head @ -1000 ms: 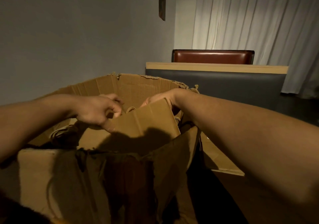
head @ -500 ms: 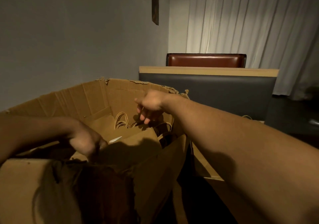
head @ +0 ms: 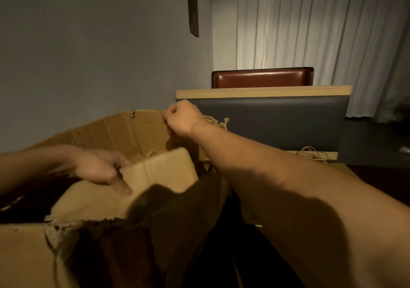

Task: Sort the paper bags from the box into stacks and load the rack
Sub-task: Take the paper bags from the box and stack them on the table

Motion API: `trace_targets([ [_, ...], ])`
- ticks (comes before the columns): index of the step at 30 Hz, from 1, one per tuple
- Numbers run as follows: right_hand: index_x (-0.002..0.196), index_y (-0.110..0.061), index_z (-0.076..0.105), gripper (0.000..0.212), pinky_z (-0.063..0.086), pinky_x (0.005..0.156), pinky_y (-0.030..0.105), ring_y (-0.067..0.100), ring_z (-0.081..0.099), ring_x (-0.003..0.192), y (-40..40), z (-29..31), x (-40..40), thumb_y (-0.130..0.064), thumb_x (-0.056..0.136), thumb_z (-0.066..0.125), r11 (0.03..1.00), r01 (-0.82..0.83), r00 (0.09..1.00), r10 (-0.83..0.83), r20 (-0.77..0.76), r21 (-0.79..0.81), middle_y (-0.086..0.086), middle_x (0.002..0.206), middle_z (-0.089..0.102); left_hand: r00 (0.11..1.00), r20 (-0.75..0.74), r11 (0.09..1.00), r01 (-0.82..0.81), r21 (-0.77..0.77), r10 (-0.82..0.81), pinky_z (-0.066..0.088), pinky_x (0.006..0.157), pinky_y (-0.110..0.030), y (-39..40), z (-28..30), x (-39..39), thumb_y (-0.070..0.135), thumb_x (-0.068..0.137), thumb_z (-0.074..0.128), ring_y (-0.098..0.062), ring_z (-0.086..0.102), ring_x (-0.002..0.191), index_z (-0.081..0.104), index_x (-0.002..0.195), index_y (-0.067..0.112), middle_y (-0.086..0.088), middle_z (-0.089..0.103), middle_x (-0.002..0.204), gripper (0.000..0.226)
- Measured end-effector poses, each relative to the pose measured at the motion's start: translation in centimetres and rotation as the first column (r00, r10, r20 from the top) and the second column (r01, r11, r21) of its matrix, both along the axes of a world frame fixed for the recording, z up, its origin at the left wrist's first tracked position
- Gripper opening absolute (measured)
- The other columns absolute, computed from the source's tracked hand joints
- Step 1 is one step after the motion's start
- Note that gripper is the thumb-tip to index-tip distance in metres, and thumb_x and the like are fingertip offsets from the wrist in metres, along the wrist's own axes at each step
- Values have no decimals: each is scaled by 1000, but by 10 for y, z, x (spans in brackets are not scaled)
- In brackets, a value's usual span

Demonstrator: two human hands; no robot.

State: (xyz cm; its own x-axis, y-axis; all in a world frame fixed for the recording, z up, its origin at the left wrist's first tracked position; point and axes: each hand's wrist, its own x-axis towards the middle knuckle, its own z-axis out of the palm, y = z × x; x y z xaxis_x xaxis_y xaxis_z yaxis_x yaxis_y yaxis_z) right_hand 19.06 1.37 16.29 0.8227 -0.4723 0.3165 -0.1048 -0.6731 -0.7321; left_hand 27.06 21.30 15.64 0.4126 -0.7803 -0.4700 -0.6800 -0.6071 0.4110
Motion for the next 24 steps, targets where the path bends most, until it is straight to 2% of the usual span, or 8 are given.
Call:
trace_targets([
  [2, 88, -13, 72, 25, 56, 79, 37, 23, 67, 82, 5, 15, -18, -18, 97, 49, 997, 51, 975, -37, 220, -58, 4, 84, 72, 994, 92, 976, -40, -212, 61, 54, 80, -27, 7, 26, -6, 65, 45, 85, -11, 72, 90, 73, 100, 23, 5, 77, 95, 71],
  [5, 106, -16, 67, 17, 52, 85, 29, 13, 62, 94, 7, 34, -64, -18, 98, 52, 993, 96, 884, -56, 465, -62, -3, 99, 68, 927, 89, 764, -242, -597, 364, 51, 89, -36, 23, 74, -16, 49, 60, 87, -25, 69, 95, 72, 98, 19, -3, 74, 102, 51],
  [9, 142, -19, 40, 49, 54, 88, 34, 14, 62, 102, 16, 57, -123, -43, 100, 50, 954, -190, 937, 106, 332, 232, 2, 113, 62, 939, -196, 410, -304, -860, 284, 40, 101, -44, 23, 128, -60, 42, 47, 93, -31, 59, 113, 69, 111, 12, -10, 67, 116, 76],
  [10, 144, -19, 36, 54, 56, 87, 34, 16, 63, 105, 21, 63, -132, -46, 99, 50, 923, -270, 935, 183, 304, 275, 3, 117, 62, 945, -226, 364, -301, -881, 235, 45, 101, -43, 15, 137, -79, 39, 58, 89, -29, 62, 113, 70, 110, 13, -8, 71, 114, 61],
  [12, 138, -17, 40, 52, 57, 89, 35, 17, 65, 107, 31, 79, -164, -39, 95, 61, 884, -369, 884, 238, 403, 288, 3, 120, 63, 962, -235, 315, -267, -911, 137, 60, 73, -30, -1, 150, -129, 23, 84, 73, -18, 73, 91, 69, 101, 15, -2, 76, 97, 19],
  [14, 123, -19, 52, 39, 58, 89, 38, 19, 68, 106, 32, 85, -198, -25, 89, 71, 885, -354, 826, 144, 545, 302, 4, 117, 67, 969, -244, 284, -246, -927, 41, 57, 55, -24, -21, 144, -169, 16, 89, 68, -14, 75, 74, 69, 97, 14, -2, 77, 87, 9],
  [16, 120, -16, 59, 36, 59, 86, 36, 19, 71, 101, 21, 72, -231, -18, 87, 73, 879, -307, 821, 51, 568, 364, 5, 112, 71, 948, -316, 269, -299, -916, -23, 57, 58, -25, -45, 121, -194, 16, 90, 68, -15, 74, 74, 70, 102, 10, -3, 77, 86, 14],
  [24, 111, -9, 70, 22, 60, 78, 32, 21, 74, 93, -71, -78, -335, -22, 92, 67, 678, 17, 948, -245, 205, 735, 7, 102, 77, 682, -726, 496, -600, -628, -94, 56, 85, -36, -135, -83, -265, 34, 92, 62, -20, 69, 106, 61, 126, 21, -4, 72, 118, 36],
])
